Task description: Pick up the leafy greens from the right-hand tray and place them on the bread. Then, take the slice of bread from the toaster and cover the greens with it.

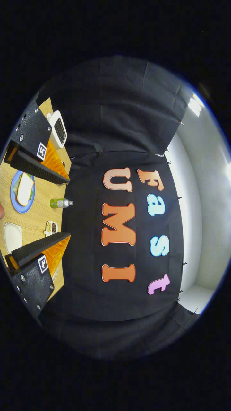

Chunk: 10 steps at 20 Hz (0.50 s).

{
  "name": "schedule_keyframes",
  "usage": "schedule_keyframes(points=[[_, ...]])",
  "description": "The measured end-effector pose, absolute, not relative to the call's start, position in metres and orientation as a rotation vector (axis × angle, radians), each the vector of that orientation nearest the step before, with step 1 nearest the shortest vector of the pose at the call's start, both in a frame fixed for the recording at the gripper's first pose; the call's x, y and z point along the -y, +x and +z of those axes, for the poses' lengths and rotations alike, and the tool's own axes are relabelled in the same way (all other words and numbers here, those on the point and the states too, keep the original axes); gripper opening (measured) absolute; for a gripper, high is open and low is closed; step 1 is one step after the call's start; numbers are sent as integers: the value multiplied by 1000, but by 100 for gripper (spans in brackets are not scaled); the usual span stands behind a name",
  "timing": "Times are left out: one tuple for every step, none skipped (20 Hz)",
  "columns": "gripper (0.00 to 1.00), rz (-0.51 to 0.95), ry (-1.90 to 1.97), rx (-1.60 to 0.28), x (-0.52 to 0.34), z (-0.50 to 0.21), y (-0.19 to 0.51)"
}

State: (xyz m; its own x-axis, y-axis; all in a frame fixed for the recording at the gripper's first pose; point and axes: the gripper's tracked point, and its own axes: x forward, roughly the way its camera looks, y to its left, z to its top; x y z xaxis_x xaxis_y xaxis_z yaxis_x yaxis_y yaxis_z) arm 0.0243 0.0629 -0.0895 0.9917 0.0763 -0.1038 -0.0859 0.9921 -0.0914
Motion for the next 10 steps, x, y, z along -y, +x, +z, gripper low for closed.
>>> schedule_keyframes(points=[[92, 84, -103, -79, -65, -84, 22], [92, 82, -109, -58, -65, -78, 19], [92, 72, -111, -36, -64, -73, 18], [92, 62, -112, -28, -61, -71, 16], [93, 57, -107, -22, -60, -71, 13], [93, 55, -100, -15, -59, -68, 11], [93, 54, -88, -2, -58, -65, 10], [93, 53, -76, 12, -57, -63, 9], [93, 49, -68, 16, -56, -64, 9], [93, 44, -68, 8, -55, -68, 10]])
